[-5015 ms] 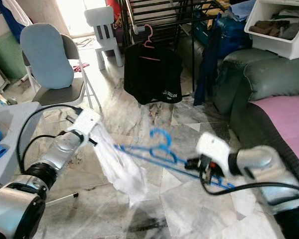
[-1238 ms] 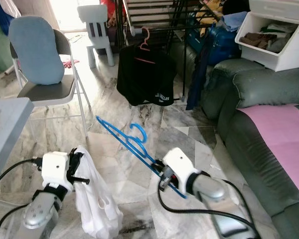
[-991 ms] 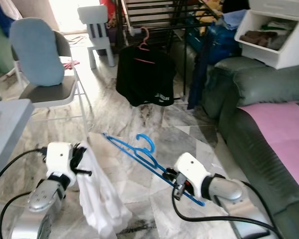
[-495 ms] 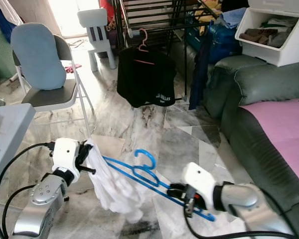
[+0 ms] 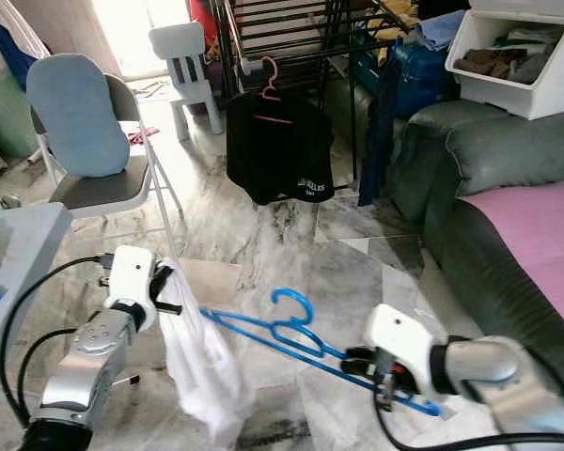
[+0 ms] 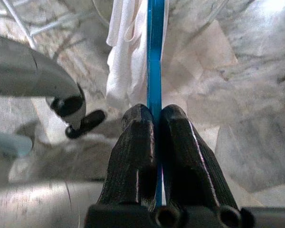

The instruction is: Hang hanger

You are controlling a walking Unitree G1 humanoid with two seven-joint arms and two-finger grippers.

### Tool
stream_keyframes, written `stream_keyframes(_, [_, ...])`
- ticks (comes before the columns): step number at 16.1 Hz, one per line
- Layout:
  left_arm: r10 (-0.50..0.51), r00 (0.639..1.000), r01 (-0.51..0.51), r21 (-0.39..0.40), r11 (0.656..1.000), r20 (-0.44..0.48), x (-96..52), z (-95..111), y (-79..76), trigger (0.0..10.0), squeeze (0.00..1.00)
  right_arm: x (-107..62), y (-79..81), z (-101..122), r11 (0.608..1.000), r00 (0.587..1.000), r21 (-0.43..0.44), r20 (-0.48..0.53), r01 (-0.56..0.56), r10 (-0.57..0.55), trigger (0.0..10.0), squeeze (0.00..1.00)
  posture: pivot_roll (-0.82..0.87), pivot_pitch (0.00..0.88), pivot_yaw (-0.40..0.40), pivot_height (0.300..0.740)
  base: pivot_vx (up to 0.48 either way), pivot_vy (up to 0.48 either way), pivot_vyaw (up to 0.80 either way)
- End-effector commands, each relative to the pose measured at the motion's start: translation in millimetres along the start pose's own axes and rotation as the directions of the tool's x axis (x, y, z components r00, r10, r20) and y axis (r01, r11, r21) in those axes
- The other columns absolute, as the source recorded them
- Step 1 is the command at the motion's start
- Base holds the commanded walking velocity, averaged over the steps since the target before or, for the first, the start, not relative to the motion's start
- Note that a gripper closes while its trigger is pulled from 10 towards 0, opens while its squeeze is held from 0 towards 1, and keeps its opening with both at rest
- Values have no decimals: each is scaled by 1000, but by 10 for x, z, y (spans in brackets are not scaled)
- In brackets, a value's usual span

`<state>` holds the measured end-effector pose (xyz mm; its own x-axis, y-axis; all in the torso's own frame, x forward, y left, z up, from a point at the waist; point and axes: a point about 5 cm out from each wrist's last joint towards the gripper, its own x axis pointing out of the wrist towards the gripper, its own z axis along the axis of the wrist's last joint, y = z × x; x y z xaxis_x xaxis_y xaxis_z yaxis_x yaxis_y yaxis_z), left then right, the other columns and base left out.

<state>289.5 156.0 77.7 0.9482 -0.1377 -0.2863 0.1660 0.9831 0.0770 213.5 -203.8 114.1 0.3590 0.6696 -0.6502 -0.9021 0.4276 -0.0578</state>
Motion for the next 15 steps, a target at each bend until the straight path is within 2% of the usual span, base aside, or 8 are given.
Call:
stream_keyframes(1, [-22,999,23,-24,999,26,3,79,24,10000,0,49,5,83,1000,999,-24,32,14,-13,10000,0,-119,0,126,740,0,0,0])
stream_keyframes(5, [-84,995,87,-69,994,50,-22,91,-31,10000,0,167,-57,245,994,981,-23,165,106,-101,10000,0,-117,0,118,740,0,0,0])
stream_keyframes(6, [-93,994,98,-82,992,61,-25,103,-41,10000,0,201,-66,245,992,979,-1,166,124,-122,10000,0,-116,0,113,740,0,0,0])
stream_keyframes(12, [-164,982,176,-147,973,93,-68,97,-188,10000,0,299,-34,243,994,982,-11,156,105,-103,10000,0,-130,0,78,740,0,0,-756])
stream_keyframes(15, [-202,975,217,-172,961,97,-89,78,-295,10000,0,309,-37,266,996,986,-30,149,85,-80,10000,0,-141,0,61,740,284,0,-800])
